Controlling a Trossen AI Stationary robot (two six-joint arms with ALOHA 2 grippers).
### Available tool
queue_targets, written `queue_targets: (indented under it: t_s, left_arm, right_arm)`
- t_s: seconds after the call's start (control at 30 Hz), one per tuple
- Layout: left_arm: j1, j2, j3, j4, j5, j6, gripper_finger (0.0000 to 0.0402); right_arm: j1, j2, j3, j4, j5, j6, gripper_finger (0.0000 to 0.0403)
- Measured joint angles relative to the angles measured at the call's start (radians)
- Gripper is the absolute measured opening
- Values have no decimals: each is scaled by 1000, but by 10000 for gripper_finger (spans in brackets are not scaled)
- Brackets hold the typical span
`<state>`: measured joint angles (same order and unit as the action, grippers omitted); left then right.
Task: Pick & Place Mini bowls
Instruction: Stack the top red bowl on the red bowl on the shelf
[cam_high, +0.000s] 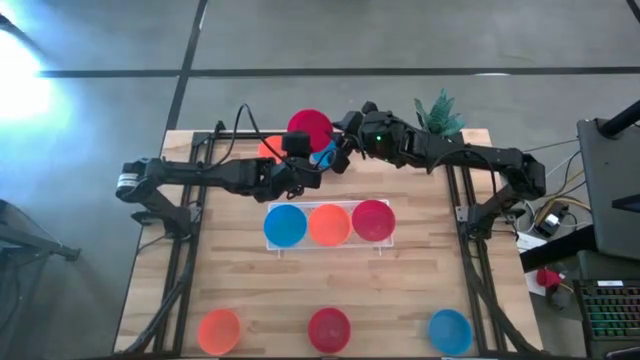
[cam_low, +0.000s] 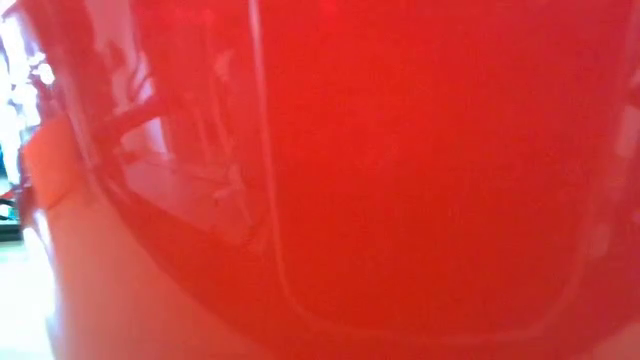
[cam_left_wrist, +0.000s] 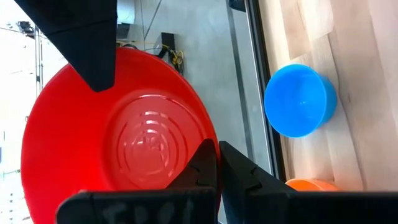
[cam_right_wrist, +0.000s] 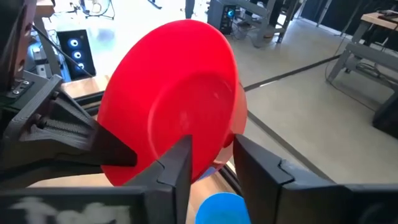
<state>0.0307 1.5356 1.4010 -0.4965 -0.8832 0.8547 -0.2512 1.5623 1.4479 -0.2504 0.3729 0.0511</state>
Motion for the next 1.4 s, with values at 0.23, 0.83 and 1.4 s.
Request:
queue_targets:
  t_s: [0.23,0.83,1.4]
  left_arm:
    - [-2,0,0,8,4,-19,0]
    - [0,0,1,10,6,-52,14]
    - [-4,0,2,10,1,-122,90]
  right_arm:
    - [-1,0,0,4,0,6,20]
    - [-1,0,0,3,-7,18,9]
    - [-20,0,0,-8,18,22,8]
